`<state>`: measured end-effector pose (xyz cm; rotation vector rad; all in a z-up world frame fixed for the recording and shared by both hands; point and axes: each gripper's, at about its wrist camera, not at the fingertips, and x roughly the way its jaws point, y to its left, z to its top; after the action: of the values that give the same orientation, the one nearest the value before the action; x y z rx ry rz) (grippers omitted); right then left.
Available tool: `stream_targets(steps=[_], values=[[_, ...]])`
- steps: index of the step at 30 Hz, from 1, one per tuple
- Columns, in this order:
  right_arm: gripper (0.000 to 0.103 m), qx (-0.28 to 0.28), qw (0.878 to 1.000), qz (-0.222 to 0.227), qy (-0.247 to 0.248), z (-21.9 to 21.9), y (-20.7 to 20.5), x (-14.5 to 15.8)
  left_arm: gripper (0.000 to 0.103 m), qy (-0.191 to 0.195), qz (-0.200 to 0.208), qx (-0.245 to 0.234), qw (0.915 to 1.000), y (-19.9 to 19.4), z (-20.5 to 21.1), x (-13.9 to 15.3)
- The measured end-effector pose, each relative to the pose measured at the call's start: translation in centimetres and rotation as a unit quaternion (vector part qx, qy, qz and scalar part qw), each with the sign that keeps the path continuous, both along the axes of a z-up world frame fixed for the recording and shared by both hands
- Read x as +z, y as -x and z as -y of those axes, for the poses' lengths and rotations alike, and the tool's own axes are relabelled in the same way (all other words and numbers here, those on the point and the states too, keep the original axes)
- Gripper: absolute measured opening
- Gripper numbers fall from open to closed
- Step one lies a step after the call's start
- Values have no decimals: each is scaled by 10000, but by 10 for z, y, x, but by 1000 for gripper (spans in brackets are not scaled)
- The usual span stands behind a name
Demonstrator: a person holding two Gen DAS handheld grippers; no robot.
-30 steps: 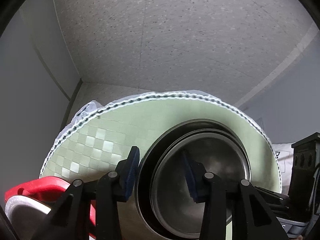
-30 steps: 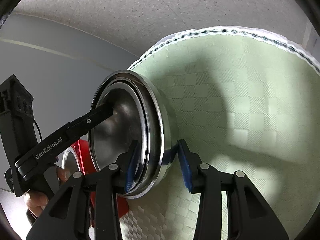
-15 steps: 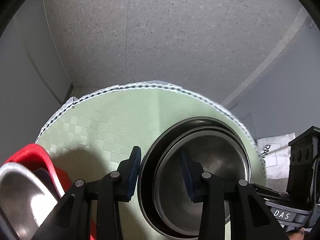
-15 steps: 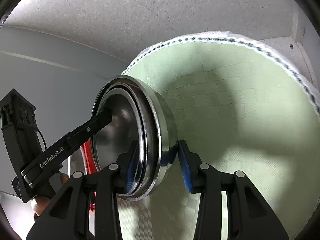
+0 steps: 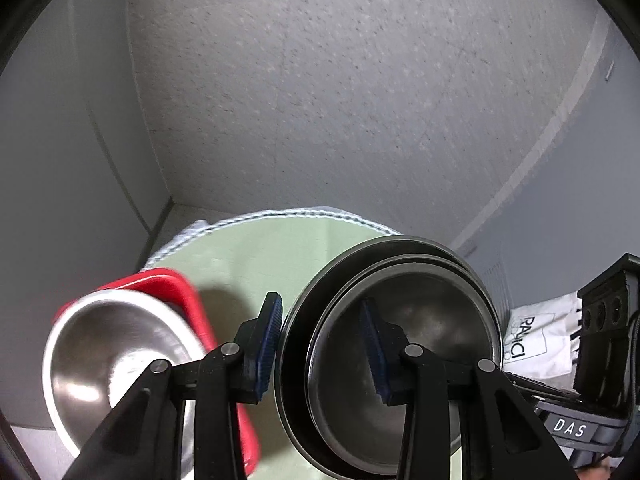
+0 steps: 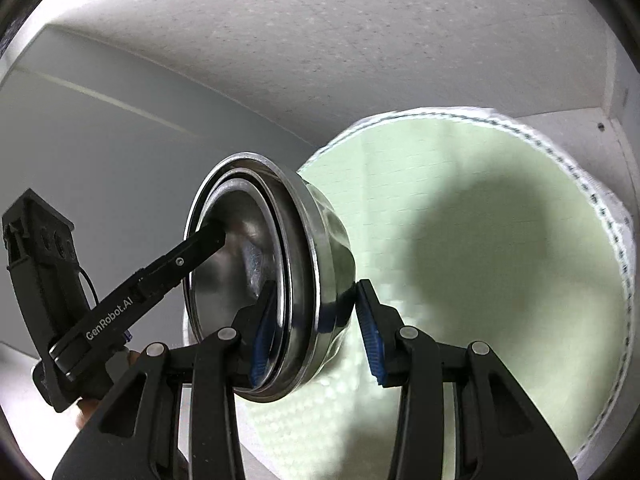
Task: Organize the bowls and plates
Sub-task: 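Carry the nested small bowls to the red basin and lower them in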
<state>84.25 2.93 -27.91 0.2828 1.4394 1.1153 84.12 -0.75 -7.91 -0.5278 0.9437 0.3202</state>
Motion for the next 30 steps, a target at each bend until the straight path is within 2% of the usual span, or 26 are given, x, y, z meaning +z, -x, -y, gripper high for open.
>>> stream_targets(steps=[10,18,25,30], values=[[40,269,9996,84,-100,-62,84,23,35,-114,105,295,9994,103,-48,23],[40,371,9992,153,36,-116,147,22,35,9,-27,356,9994,172,-99,9],[40,403,9971,398,509,-136,177,1,33,250,-263,238,9991,198,-133,-21],[40,381,9931,597,938,-146,189,-14,33,300,-423,102,9986,188,-154,-38]])
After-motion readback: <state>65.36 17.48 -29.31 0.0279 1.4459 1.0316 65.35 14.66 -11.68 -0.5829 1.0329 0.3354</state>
